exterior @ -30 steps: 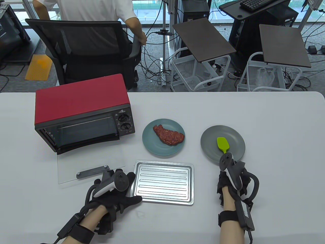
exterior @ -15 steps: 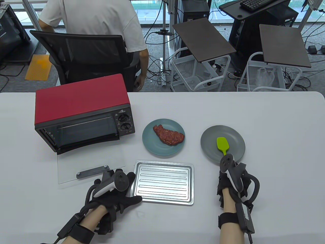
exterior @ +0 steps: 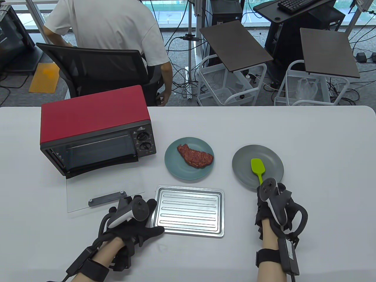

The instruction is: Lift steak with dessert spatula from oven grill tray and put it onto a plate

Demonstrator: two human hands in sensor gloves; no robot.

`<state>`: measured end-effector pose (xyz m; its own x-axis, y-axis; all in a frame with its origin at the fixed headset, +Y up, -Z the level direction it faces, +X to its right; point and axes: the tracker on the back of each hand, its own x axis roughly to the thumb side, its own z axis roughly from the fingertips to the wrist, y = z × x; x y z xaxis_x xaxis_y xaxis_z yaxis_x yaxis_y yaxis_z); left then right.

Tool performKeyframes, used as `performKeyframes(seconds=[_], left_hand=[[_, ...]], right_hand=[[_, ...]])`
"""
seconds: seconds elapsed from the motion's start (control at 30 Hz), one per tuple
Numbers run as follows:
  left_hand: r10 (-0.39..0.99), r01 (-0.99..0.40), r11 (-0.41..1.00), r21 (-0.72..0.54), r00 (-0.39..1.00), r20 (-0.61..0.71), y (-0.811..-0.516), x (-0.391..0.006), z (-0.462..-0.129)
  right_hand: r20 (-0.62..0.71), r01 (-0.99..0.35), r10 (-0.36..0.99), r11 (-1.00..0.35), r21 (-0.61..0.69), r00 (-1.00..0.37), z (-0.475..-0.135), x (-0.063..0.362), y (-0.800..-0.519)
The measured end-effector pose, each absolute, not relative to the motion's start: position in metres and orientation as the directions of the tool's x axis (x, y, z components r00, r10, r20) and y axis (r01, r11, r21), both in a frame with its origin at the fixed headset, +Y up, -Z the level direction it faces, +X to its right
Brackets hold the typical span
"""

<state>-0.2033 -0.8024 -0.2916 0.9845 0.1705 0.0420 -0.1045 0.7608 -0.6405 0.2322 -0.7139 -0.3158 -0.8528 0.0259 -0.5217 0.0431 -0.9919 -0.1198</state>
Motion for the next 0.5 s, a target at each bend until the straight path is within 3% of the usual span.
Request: performKeyframes(seconds=[0.3, 0.5], left_hand=[[0.170, -0.105, 0.761, -0.640, 0.984, 0.042, -0.802, -0.203, -0.291], [0.169, -0.104, 0.763, -0.638, 0.985, 0.041, -0.802, -0.204, -0.292]], right_hand=[[-0.333, -0.009, 0.109, -0.958, -0.286, -0.937, -0.306, 0.198, -0.656], [-0.133, -0.173, 0.244, -0.900, -0.401, -0.961, -0.291, 0.163, -0.628]])
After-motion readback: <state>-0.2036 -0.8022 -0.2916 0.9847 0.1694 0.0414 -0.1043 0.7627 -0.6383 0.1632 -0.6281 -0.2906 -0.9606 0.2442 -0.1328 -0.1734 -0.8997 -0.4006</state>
